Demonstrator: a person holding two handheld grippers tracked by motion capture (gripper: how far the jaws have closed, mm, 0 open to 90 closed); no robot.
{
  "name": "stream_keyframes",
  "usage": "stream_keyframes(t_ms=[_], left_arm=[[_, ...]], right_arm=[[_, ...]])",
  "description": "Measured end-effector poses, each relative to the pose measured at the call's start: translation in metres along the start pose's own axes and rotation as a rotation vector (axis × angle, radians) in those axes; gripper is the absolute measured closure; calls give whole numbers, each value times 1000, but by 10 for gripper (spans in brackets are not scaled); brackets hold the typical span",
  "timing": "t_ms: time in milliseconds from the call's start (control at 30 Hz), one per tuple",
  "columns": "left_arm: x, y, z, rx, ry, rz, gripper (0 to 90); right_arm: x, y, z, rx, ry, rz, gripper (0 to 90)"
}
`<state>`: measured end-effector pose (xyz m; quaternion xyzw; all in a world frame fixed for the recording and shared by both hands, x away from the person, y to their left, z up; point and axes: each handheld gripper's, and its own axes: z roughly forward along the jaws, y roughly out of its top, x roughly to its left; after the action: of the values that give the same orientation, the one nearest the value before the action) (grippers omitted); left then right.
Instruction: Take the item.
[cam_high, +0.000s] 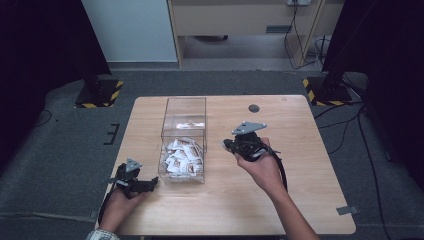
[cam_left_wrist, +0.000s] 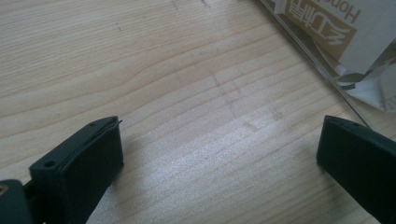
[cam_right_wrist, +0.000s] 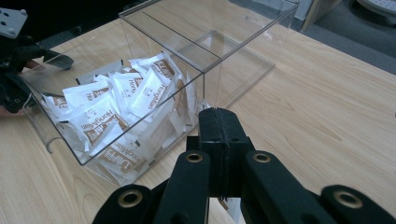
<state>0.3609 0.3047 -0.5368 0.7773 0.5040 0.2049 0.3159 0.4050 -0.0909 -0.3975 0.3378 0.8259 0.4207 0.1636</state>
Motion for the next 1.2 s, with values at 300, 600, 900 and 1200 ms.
stream_keyframes(t_ms=[300, 600, 900, 1200], left_arm=[[0, 0, 0, 0, 0, 0, 0], [0, 0, 0, 0, 0, 0, 0], [0, 0, 0, 0, 0, 0, 0], [0, 0, 0, 0, 0, 0, 0]], right_arm=[[-13, -9, -4, 2, -24, 28, 900], [-25, -19, -6, 10, -48, 52, 900], [-35, -25, -5, 14, -74, 73, 900], [-46, -31, 1, 24, -105, 88, 900]])
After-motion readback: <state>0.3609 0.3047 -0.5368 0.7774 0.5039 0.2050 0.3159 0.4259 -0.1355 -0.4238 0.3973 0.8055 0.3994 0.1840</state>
